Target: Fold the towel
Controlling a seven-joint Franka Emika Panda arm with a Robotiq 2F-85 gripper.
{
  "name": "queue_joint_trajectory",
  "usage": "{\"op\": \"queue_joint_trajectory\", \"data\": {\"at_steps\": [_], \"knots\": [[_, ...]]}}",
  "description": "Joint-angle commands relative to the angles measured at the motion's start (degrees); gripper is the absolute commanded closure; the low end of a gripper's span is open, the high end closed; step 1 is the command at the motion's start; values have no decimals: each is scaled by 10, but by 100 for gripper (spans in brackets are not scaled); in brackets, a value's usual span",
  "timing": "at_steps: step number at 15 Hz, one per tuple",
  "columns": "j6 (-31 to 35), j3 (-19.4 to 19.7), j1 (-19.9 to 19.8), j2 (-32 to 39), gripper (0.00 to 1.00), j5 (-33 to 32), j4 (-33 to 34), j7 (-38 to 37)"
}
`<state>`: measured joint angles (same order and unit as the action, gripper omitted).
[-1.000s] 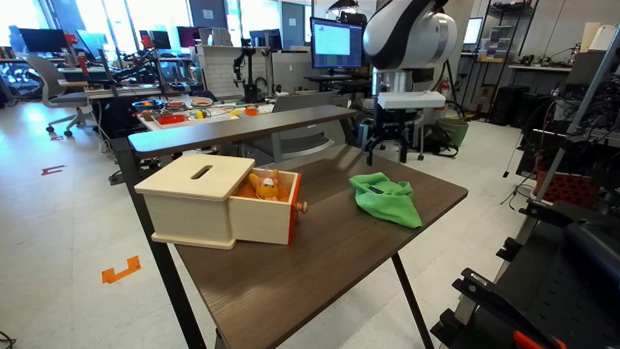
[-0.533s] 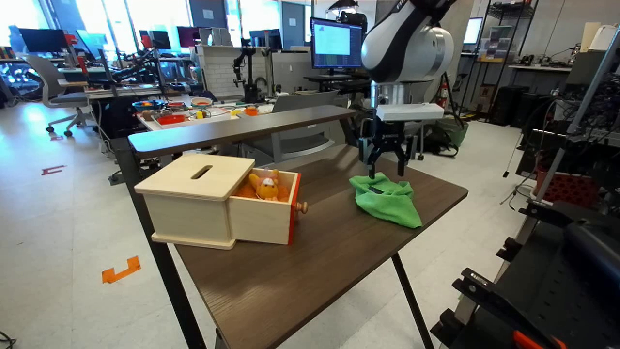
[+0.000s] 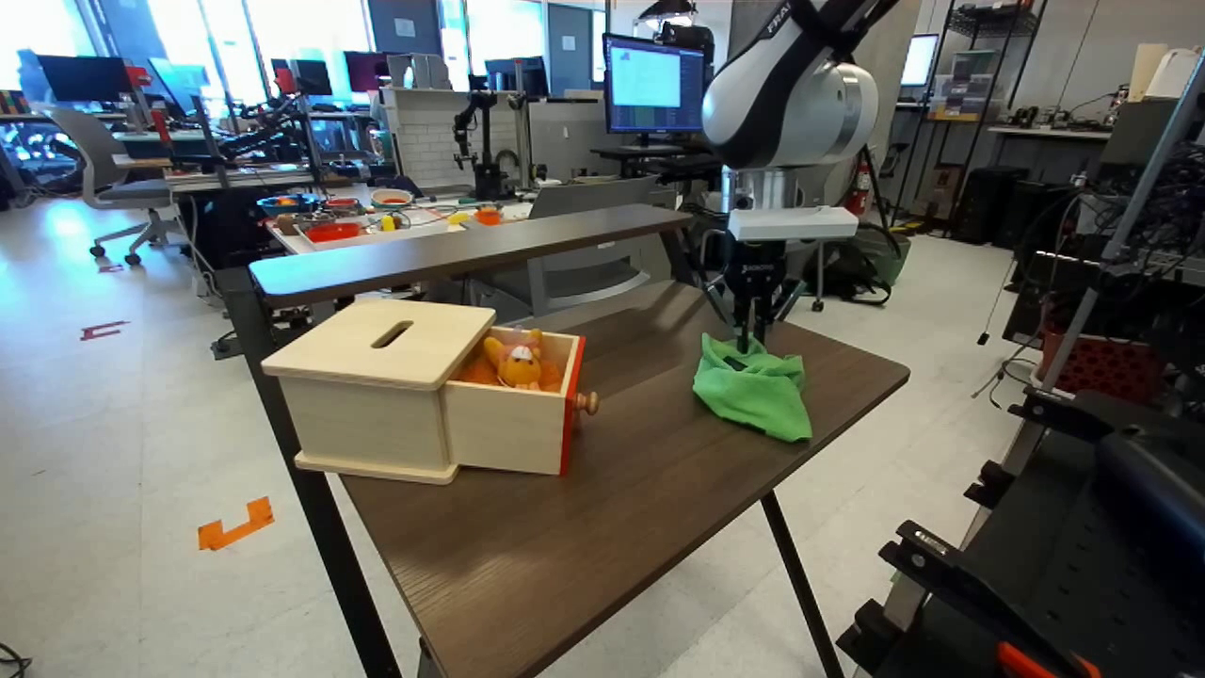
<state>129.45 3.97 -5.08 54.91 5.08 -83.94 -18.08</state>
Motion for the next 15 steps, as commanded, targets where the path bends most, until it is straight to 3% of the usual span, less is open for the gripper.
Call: {"op": "queue_joint_trajectory", "data": {"at_steps": [1, 9, 15], "knots": [[-21, 11, -9, 14, 100, 19, 35, -11], [-12, 48, -40, -50, 100, 22, 52, -33], [0, 48, -34, -124, 100, 16, 38, -30]]}}
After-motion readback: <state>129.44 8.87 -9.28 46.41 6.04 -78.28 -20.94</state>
